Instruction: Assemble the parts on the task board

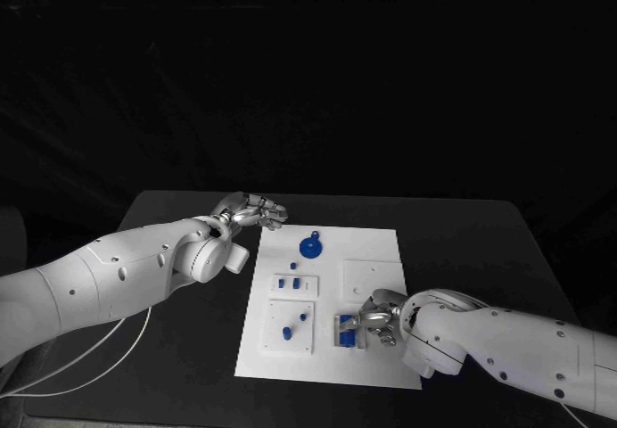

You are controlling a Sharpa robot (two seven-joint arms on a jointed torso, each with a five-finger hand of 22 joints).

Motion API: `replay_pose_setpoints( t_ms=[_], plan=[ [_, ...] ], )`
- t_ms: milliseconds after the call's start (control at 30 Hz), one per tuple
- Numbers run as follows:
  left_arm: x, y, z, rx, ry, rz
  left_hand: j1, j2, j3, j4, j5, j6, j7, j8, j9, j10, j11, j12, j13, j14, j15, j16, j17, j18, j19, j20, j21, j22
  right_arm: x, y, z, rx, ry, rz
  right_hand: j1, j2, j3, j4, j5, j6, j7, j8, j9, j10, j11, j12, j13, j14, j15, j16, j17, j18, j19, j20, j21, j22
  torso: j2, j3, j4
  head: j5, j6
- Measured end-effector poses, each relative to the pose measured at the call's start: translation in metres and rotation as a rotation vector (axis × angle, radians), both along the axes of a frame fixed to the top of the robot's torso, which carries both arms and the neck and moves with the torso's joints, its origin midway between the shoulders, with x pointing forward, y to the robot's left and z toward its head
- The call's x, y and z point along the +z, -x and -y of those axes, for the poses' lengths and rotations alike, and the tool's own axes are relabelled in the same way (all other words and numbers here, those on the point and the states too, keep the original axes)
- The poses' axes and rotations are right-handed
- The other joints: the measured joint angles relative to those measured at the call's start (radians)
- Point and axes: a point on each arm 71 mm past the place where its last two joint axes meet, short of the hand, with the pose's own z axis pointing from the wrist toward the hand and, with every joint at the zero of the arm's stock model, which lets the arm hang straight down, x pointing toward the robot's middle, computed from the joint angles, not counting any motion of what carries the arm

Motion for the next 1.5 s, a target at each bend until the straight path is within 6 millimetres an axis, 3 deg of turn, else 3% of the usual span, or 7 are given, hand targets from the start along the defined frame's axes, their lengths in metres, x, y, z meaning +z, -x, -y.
replay_pose_setpoints(
  t_ms=[167, 333, 500, 700, 800, 1100, 1500],
  plan=[
    [0.000, 0.000, 0.000, 0.000, 0.000, 0.000, 0.000, 0.000, 0.000, 0.000, 0.000, 0.000, 0.000, 0.000, 0.000, 0.000, 0.000, 0.000, 0.000, 0.000, 0.000, 0.000, 0.000, 0.000, 0.000, 0.000, 0.000, 0.000, 0.000, 0.000, 0.000, 0.002, 0.001, 0.001, -0.040, -0.040, -0.038, 0.018, 0.000, -0.005, 0.005, -0.005, 0.000, -0.026, 0.004, -0.019, -0.012, 0.000, 0.000, -0.005, 0.000, 0.000, -0.002, 0.001, 0.000, 0.001, 0.000, 0.0000, -0.0001, 0.002, -0.002],
    [0.000, 0.000, -0.001, 0.001, -0.001, -0.001, 0.000, 0.000, 0.000, 0.000, 0.000, 0.000, 0.000, 0.000, 0.000, 0.000, 0.000, 0.000, 0.000, 0.000, 0.000, 0.000, 0.001, 0.000, 0.000, 0.000, -0.004, 0.000, 0.000, 0.000, 0.000, 0.004, 0.001, 0.003, -0.071, -0.059, -0.087, 0.019, 0.000, -0.010, 0.010, -0.010, 0.001, -0.041, 0.002, -0.027, -0.014, 0.000, 0.000, -0.005, 0.003, 0.001, -0.006, -0.002, 0.000, 0.001, 0.000, 0.0003, -0.0001, 0.003, -0.003],
    [0.000, 0.000, -0.001, 0.003, -0.001, -0.001, 0.000, 0.000, 0.000, 0.000, 0.000, 0.000, 0.000, 0.000, -0.001, -0.004, 0.004, 0.000, 0.000, -0.001, -0.001, 0.000, 0.001, 0.000, 0.000, 0.000, -0.004, 0.001, 0.000, 0.000, 0.000, 0.007, 0.002, 0.005, -0.077, -0.055, -0.138, -0.014, 0.000, -0.011, 0.011, -0.010, 0.007, -0.045, 0.005, -0.028, -0.009, 0.000, 0.000, -0.009, 0.007, 0.001, -0.017, -0.010, 0.000, 0.001, 0.000, 0.0006, -0.0002, 0.004, -0.004],
    [0.000, 0.000, -0.001, 0.003, -0.002, -0.001, 0.000, 0.000, -0.003, 0.003, 0.000, 0.000, 0.000, 0.000, -0.001, -0.004, 0.004, -0.004, -0.001, -0.001, -0.001, -0.004, 0.002, 0.000, 0.000, 0.000, -0.004, 0.001, 0.001, 0.001, 0.002, 0.013, 0.004, 0.013, -0.072, -0.051, -0.149, -0.025, 0.000, -0.011, 0.010, -0.016, 0.008, -0.045, 0.005, -0.028, -0.007, 0.000, 0.000, -0.009, 0.008, 0.000, -0.018, -0.011, 0.000, 0.001, 0.000, 0.0010, -0.0002, 0.004, -0.005],
    [0.000, 0.000, -0.001, 0.003, -0.002, -0.002, 0.000, 0.000, -0.003, 0.003, 0.000, 0.000, 0.000, 0.000, -0.001, -0.004, 0.004, -0.004, -0.001, -0.001, -0.001, -0.004, 0.002, 0.000, 0.000, 0.000, -0.004, 0.001, 0.002, 0.001, 0.002, 0.030, 0.010, 0.028, -0.050, -0.029, -0.141, -0.042, 0.000, -0.011, 0.010, -0.019, 0.009, -0.045, 0.005, -0.028, -0.003, 0.000, 0.000, -0.009, 0.010, 0.001, -0.020, -0.010, 0.000, 0.001, 0.000, 0.0009, -0.0002, 0.005, -0.005],
    [0.000, 0.000, -0.002, 0.004, -0.002, -0.002, 0.000, 0.000, -0.003, 0.003, 0.000, 0.001, 0.001, 0.000, -0.001, -0.004, 0.004, -0.004, -0.001, -0.001, -0.001, -0.004, 0.003, 0.000, 0.000, 0.000, -0.004, 0.001, 0.005, 0.007, -0.005, 0.123, 0.038, 0.075, 0.043, -0.063, -0.123, -0.104, 0.000, -0.012, 0.009, -0.019, 0.012, -0.037, 0.002, -0.023, 0.000, 0.000, 0.000, -0.009, 0.013, 0.000, -0.014, -0.015, 0.000, 0.001, 0.001, 0.0015, -0.0003, 0.006, -0.006],
    [0.000, 0.000, 0.000, 0.002, -0.002, -0.003, 0.000, 0.000, -0.003, 0.003, 0.000, 0.001, 0.001, 0.000, -0.001, -0.004, 0.004, -0.004, -0.002, -0.001, -0.001, -0.004, 0.004, 0.000, 0.000, 0.000, -0.004, 0.001, 0.005, 0.006, -0.009, 0.187, 0.097, 0.146, 0.054, -0.054, -0.121, -0.102, 0.000, -0.007, 0.006, -0.018, 0.016, -0.032, 0.000, -0.023, 0.002, 0.001, 0.001, -0.013, 0.014, 0.000, -0.010, -0.011, 0.000, 0.000, 0.000, 0.0013, -0.0007, 0.005, -0.006]
  ],
)
